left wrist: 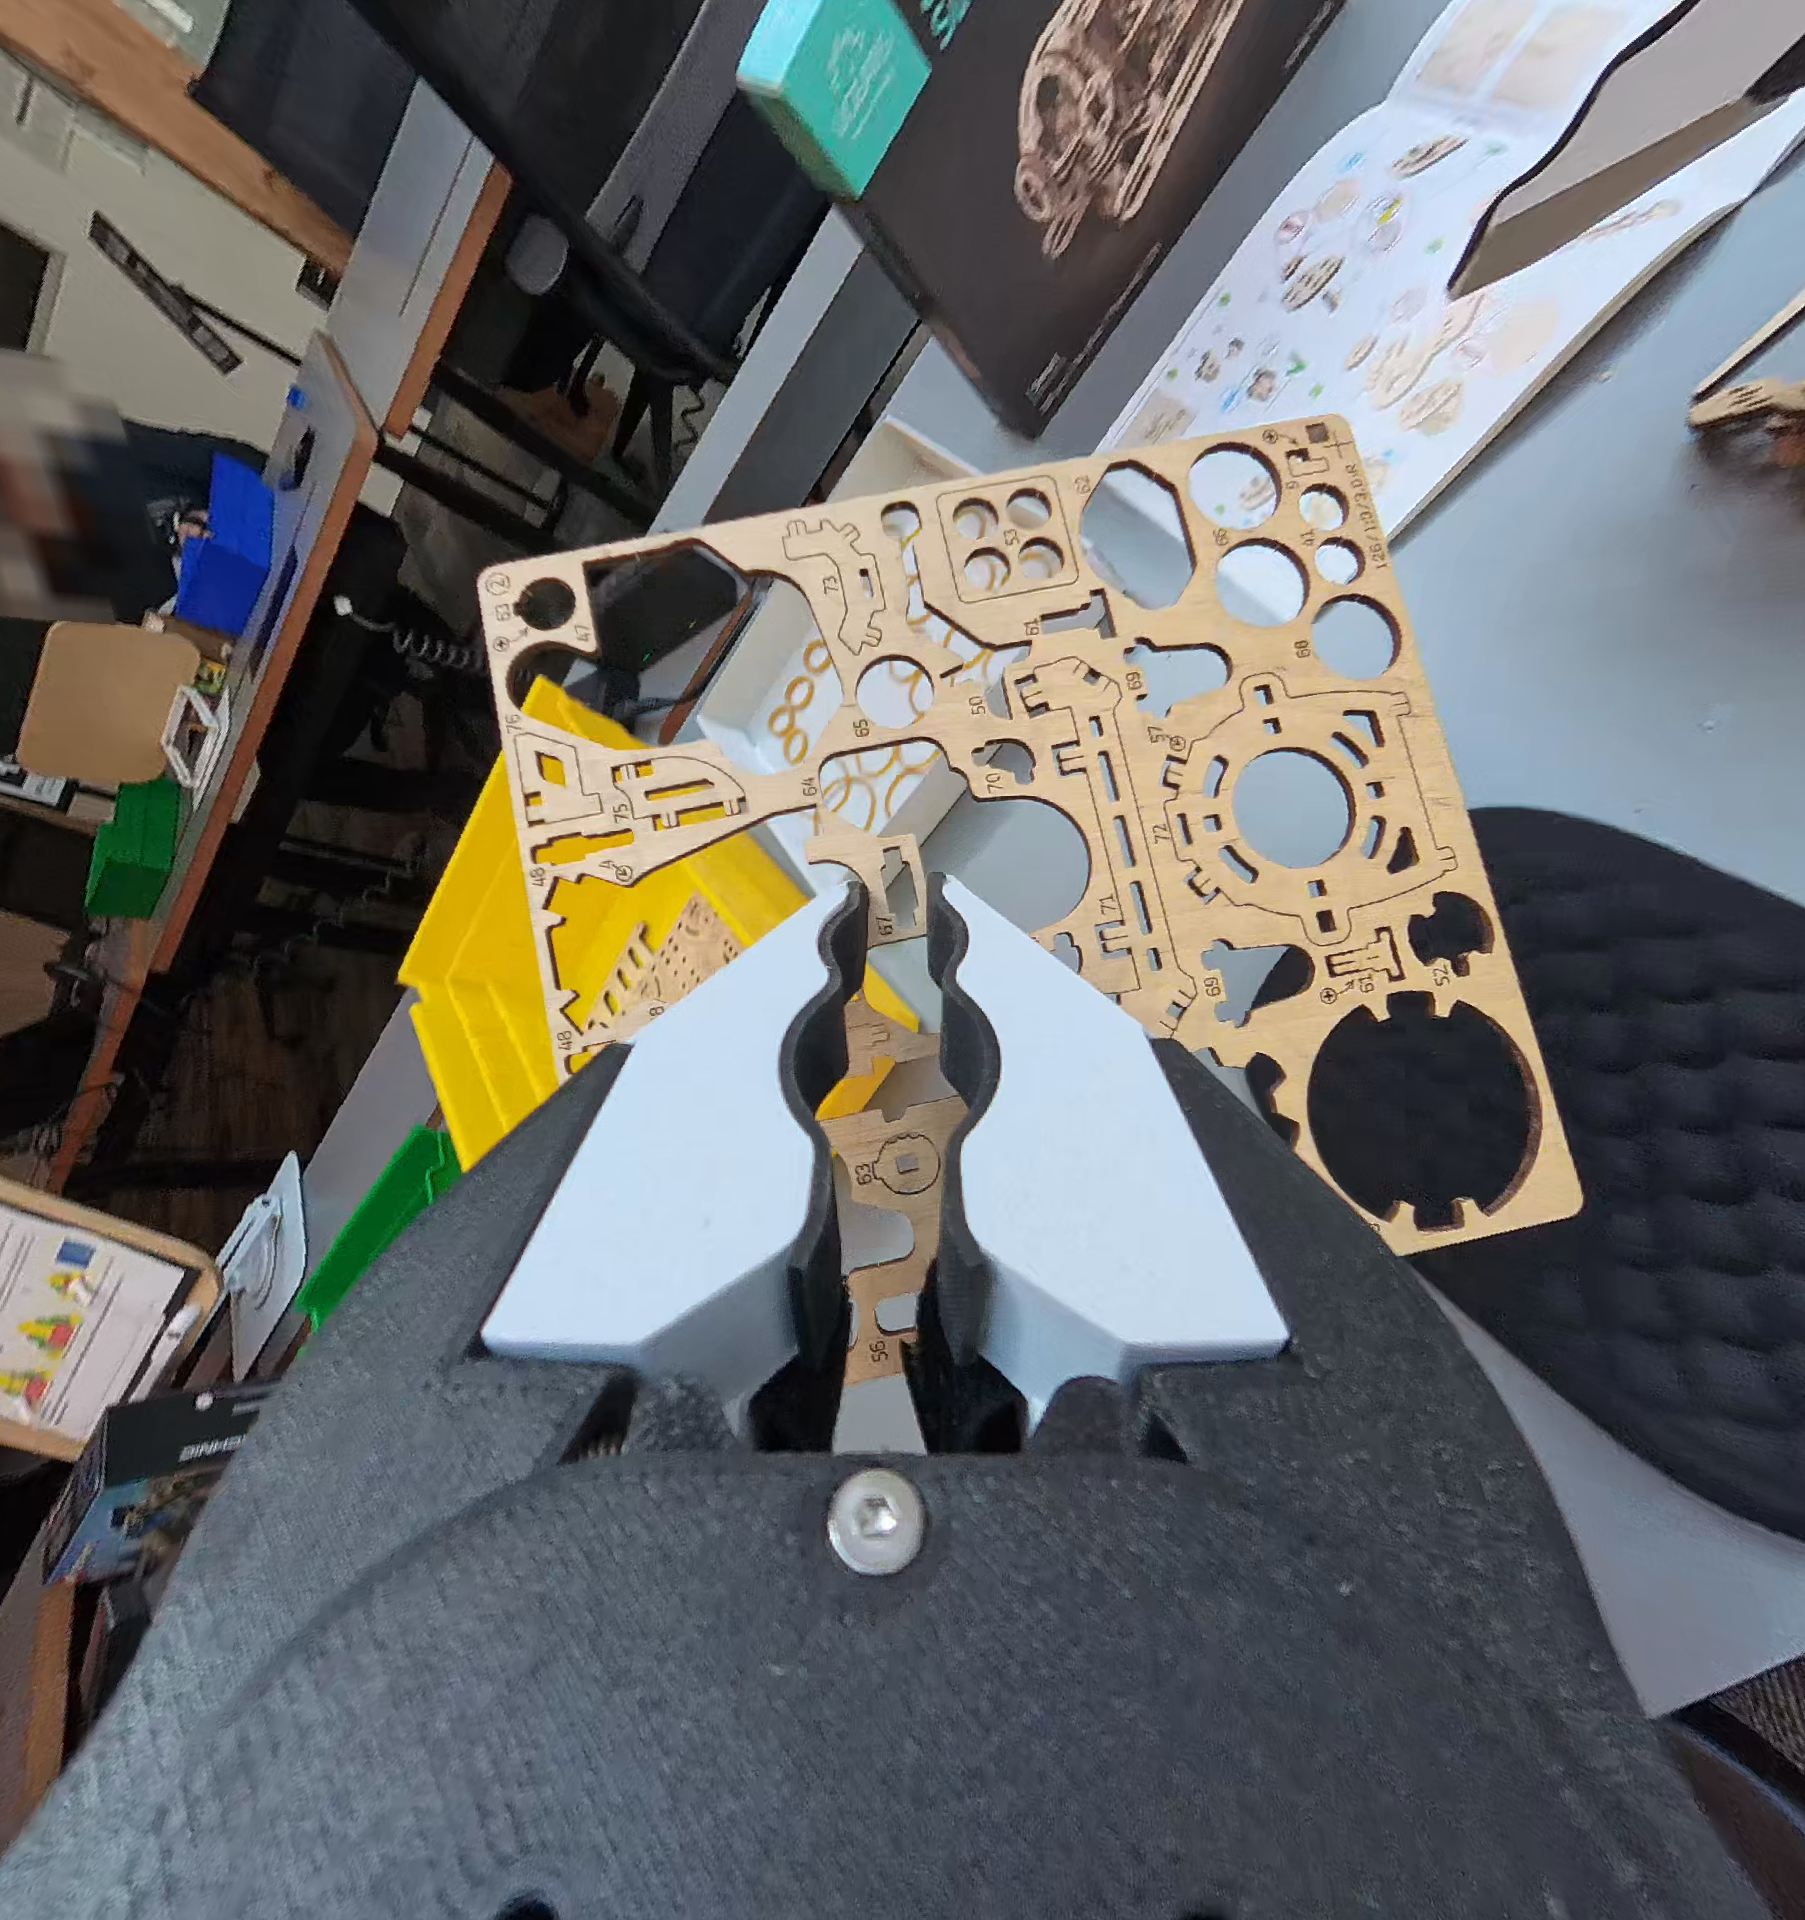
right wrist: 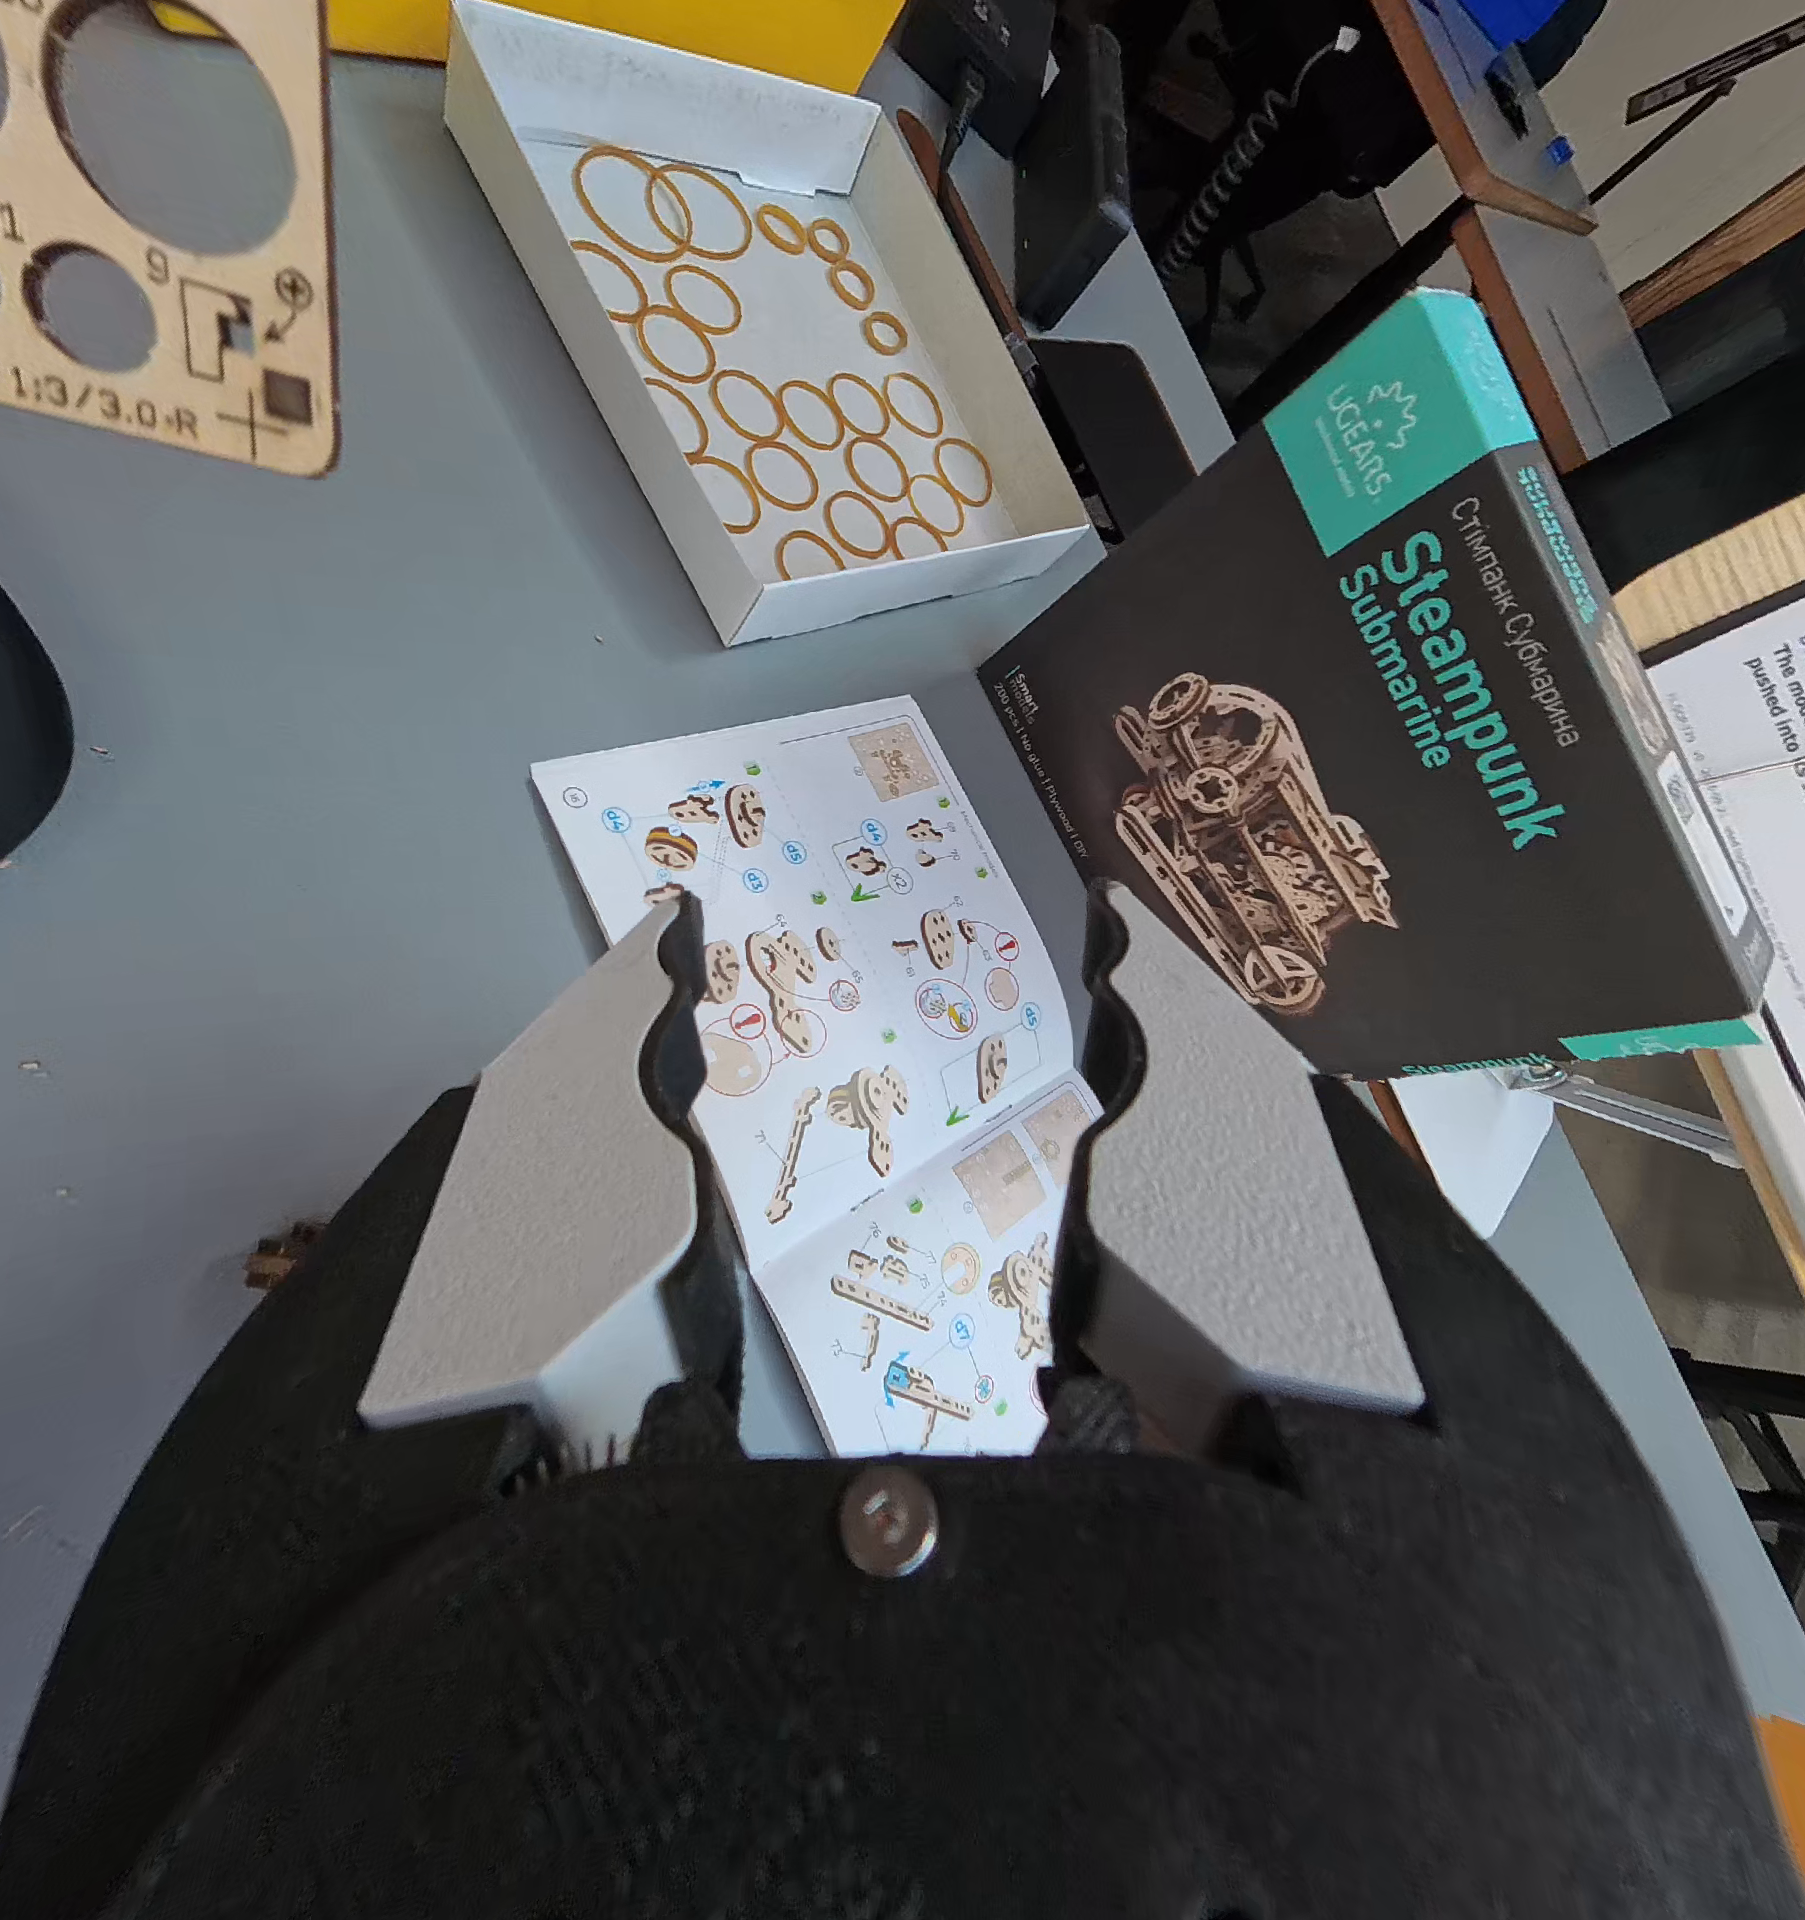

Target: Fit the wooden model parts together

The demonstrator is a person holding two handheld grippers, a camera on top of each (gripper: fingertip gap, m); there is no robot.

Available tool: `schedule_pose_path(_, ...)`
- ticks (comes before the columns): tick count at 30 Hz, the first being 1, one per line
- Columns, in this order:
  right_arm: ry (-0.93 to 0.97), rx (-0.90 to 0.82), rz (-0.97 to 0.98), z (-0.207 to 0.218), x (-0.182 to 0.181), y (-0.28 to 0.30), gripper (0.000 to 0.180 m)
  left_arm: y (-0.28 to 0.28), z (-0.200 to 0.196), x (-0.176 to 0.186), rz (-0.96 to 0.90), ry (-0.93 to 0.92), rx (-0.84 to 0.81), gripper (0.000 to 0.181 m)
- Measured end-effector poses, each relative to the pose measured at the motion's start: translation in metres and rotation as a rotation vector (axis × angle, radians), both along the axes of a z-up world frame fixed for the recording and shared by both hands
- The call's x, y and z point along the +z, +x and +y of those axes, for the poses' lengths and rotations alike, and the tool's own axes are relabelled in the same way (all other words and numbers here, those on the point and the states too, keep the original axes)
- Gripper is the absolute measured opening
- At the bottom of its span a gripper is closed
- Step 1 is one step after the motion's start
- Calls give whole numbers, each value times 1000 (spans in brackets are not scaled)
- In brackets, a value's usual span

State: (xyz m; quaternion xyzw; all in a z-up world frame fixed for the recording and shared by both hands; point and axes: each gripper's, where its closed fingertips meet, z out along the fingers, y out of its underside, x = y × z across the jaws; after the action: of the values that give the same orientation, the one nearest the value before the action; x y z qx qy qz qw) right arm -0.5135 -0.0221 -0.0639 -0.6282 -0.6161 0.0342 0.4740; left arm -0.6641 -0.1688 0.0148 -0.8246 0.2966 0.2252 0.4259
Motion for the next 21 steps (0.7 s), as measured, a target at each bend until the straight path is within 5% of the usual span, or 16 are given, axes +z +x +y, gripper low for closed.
schedule_pose_path(11,-237,195,334,10,59,55,59,96,62,-8,23,-50,-310,10)
schedule_pose_path(16,-678,367,514,-14,70,58,69,129,85,-10,40,-41,-398,10)
schedule_pose_path(21,-895,415,500,-13,43,53,67,161,106,-12,9,-21,-484,9)
